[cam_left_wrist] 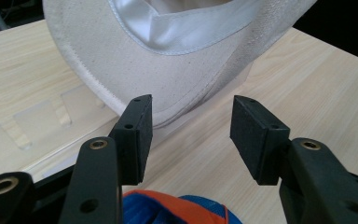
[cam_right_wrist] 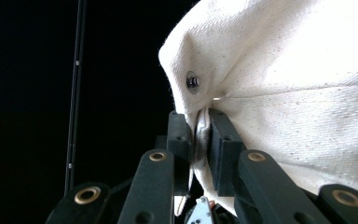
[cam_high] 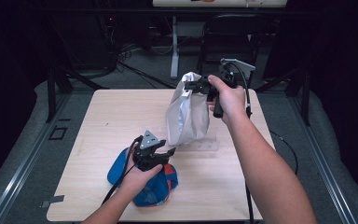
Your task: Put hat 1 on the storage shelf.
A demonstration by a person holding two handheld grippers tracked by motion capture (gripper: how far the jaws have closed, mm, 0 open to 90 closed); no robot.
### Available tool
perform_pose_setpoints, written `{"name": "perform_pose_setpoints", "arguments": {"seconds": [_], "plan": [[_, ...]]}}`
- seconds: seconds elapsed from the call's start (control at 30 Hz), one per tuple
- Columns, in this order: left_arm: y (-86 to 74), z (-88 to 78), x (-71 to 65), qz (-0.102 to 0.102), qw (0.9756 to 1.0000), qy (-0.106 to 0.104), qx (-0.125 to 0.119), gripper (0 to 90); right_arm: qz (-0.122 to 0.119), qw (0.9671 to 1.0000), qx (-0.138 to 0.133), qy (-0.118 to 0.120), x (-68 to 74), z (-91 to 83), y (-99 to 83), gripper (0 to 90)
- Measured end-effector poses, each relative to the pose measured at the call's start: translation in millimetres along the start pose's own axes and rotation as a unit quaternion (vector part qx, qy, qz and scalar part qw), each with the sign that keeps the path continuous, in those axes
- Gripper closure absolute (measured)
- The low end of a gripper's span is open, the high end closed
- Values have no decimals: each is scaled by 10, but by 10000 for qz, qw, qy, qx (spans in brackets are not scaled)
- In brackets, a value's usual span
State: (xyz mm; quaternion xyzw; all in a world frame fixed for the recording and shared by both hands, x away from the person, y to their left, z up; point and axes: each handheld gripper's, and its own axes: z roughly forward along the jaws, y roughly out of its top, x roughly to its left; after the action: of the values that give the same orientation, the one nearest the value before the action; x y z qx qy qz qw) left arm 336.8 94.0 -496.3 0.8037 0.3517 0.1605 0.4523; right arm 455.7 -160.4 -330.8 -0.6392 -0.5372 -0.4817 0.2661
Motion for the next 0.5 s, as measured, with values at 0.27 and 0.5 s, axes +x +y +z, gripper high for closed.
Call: {"name": "perform_pose_setpoints", "arguments": {"seconds": [0.27,0.5], "plan": [[10,166,-70,185,9996,136,159,470,-36,10000,8,-8,12,11,-10,809],[2,290,-74,261,9977,513,368,609,-74,10000,22,-35,22,10,-28,809]]}}
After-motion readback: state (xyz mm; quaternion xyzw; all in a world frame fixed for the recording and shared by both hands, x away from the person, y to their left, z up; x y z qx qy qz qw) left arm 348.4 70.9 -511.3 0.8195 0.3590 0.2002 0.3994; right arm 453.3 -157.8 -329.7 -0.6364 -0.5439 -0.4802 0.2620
